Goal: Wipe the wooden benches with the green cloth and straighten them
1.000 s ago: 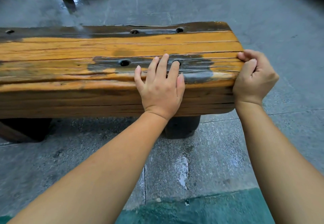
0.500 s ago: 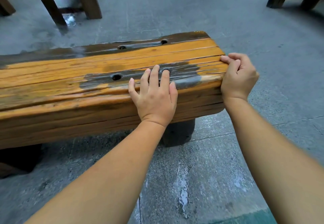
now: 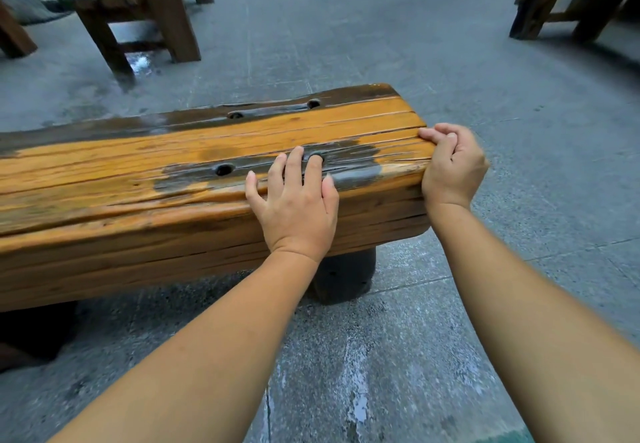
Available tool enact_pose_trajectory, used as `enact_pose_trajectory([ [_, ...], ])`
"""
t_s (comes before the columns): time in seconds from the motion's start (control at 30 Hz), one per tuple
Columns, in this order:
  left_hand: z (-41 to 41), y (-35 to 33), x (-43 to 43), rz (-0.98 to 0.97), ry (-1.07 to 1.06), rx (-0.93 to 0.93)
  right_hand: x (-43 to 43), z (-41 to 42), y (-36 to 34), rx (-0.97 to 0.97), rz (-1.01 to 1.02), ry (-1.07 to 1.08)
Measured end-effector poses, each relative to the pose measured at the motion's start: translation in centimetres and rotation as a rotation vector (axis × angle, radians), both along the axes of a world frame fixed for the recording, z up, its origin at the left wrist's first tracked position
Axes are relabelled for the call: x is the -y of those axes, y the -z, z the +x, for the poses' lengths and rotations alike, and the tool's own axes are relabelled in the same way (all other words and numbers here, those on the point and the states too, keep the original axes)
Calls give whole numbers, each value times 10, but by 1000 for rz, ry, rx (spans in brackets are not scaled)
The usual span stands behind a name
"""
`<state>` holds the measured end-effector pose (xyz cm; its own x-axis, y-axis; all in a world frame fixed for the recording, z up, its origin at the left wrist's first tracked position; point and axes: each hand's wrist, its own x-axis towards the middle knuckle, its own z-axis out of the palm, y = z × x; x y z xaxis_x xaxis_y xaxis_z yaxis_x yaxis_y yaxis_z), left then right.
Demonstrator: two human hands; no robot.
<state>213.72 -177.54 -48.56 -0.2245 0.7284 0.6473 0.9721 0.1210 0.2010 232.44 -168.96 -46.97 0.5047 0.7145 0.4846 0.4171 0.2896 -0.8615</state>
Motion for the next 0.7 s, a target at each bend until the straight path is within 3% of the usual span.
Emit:
enact_pose_trajectory([
  [0.33,4,-7,1,-126,2,-54,-2,3,0,-3,-32,23],
  [0.43,1,-12,-1,-241,11,-49,0,0,-13,93,-187,1],
  [0.53,-2,-20,1,-469,55,-89,16,-3,-21,352,-400,-76],
  [0.63,-7,-54,11,-724,180,-46,48,-14,-49,550,-632,-295],
  [0.7,-5,-71,41,-878,303,77,73,-24,-70,609,-771,-490],
])
